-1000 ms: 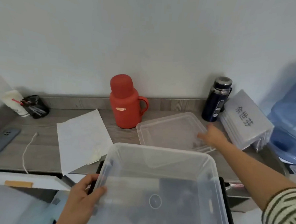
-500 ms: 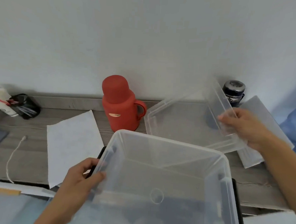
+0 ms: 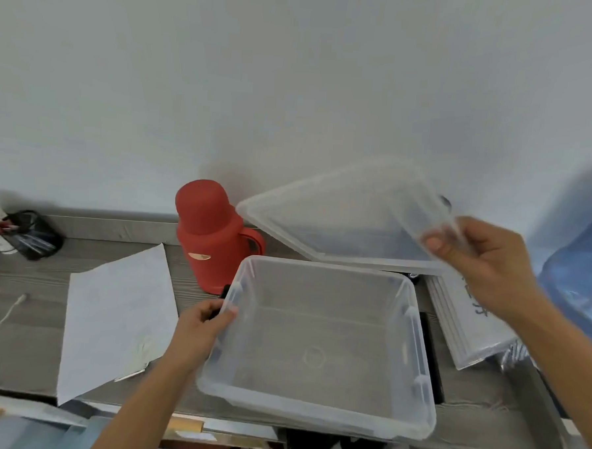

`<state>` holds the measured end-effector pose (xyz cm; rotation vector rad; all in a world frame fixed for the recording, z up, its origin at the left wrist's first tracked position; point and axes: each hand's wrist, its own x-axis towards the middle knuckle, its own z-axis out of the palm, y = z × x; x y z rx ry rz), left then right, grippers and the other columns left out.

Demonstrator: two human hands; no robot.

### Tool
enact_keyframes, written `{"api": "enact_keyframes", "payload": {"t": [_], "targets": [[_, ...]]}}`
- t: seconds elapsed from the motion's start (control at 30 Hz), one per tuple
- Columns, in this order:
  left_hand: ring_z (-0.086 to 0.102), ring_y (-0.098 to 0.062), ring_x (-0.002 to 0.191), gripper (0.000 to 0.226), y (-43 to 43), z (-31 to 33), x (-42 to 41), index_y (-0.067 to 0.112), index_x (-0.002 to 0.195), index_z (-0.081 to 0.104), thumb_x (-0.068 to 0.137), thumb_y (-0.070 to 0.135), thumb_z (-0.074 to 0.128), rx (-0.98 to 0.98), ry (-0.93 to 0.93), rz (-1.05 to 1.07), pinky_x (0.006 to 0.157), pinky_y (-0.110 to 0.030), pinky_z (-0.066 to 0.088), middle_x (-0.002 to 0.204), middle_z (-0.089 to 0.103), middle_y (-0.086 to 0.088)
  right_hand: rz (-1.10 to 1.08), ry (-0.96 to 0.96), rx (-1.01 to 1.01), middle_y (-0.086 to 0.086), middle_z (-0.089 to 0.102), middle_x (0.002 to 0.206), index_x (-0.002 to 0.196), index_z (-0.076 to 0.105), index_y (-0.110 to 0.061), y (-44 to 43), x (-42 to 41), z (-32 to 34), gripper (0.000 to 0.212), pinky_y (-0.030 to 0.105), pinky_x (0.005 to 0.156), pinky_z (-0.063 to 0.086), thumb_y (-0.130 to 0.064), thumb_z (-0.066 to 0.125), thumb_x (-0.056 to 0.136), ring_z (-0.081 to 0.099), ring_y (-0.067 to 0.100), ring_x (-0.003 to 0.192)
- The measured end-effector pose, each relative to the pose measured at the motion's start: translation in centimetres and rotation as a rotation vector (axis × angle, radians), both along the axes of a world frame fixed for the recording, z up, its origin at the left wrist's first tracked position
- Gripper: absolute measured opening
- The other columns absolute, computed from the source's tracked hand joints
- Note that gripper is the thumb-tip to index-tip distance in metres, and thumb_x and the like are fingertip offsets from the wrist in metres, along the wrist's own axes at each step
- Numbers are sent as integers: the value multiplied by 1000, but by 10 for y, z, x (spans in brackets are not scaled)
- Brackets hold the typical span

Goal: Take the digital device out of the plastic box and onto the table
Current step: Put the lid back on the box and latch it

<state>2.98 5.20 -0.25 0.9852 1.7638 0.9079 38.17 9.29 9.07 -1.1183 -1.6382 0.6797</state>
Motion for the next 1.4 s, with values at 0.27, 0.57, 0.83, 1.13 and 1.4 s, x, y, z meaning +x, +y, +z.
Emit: {"api": "enact_keyframes", "payload": {"t": [0.27,0.57,0.83,1.13,1.4], "targets": [[62,-23,107,34,26,28,-11,30,101,65,95,48,37,208,-233,214,98,-41,45,111,68,-4,245,-510,375,-20,75,98,87,76,-29,-37,-16,-62,16,57,110,27,-19,72,76,52,20,128],[58,-4,82,40,45,24,10,13,123,61,84,2,62,186,132,-36,76,-20,51,99,62,4,396,-747,-27,-34,59,121,95,72,-42,-54,-5,-78,40,38,117,18,-71,66,68,28,-6,139],[51,-20,109,42,-8,11,12,25,121,57,80,20,66,175,524,-147,92,-44,49,129,50,1,-110,-724,-78,-21,49,133,115,68,-32,-44,6,-102,41,33,110,28,-56,50,86,32,5,135],[57,-16,80,36,-46,9,4,20,114,65,78,23,68,236,700,-124,73,-36,48,87,56,6,-338,-357,-328,-2,50,139,136,51,-18,-8,-5,-106,54,32,93,48,-33,64,86,54,14,114],[61,-12,70,9,-29,9,-12,20,78,69,77,27,74,294,527,-61,67,-36,51,73,67,4,-275,-222,-463,-11,63,105,127,59,-19,-11,-7,-96,44,22,81,45,-23,69,84,58,4,96]]}}
